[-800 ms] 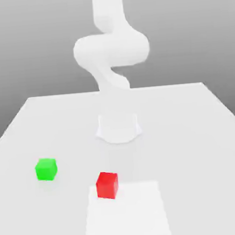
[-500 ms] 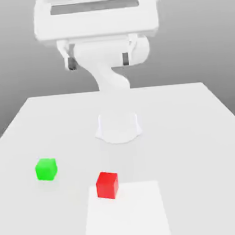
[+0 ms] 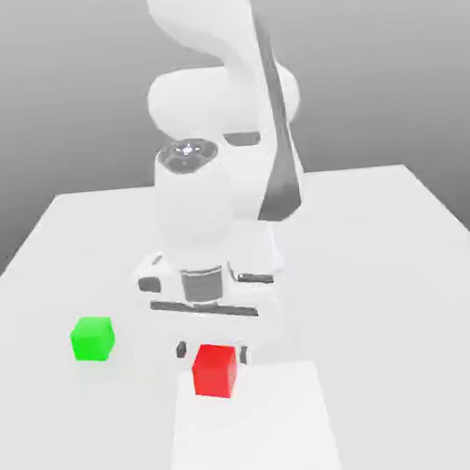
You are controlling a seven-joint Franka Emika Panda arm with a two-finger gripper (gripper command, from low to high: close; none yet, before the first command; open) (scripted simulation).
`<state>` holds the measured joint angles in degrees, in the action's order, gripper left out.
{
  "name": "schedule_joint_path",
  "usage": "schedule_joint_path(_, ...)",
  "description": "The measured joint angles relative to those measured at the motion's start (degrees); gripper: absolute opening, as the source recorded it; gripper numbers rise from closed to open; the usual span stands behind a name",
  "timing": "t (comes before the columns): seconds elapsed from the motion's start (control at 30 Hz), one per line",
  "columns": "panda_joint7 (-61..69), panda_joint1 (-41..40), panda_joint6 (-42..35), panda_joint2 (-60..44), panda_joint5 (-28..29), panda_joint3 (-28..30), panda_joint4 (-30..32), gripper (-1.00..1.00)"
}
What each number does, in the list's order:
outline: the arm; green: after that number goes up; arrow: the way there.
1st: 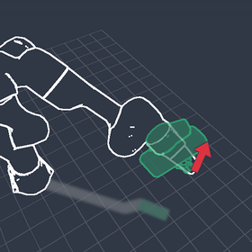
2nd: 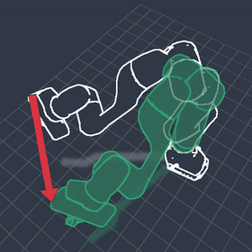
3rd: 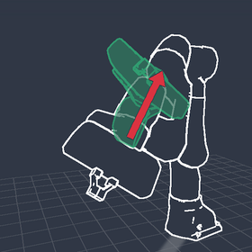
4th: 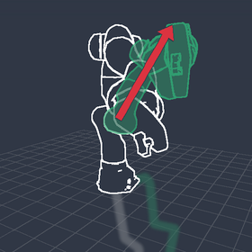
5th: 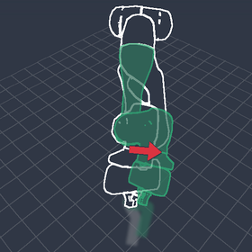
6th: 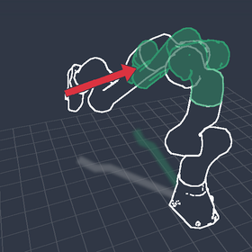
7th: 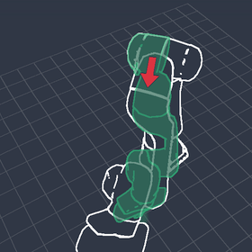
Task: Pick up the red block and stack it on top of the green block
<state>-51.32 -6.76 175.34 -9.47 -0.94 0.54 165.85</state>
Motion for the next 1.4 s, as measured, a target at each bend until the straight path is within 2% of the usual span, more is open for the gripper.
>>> schedule_joint_path(0.23,-0.17,-0.17,0.41,-0.47,0.19,-0.15,-0.05,-1.00)
schedule_joint_path(0.5,-1.27,-0.78,-12.35,14.38,1.32,0.24,2.03,-1.00)
schedule_joint_path(0.9,-24.57,-28.97,-21.45,25.30,8.51,11.47,3.64,-1.00)
schedule_joint_path(1.03,-24.61,-29.54,-16.01,19.66,6.62,13.04,3.47,-1.00)
schedule_joint_path(1.17,-21.67,-28.01,-8.39,11.70,2.16,13.29,3.23,-1.00)
schedule_joint_path(1.2,-20.87,-27.89,-6.89,10.11,0.98,13.11,3.19,1.00)
schedule_joint_path(1.4,-20.38,-25.11,-6.16,9.32,0.28,13.58,3.17,1.00)
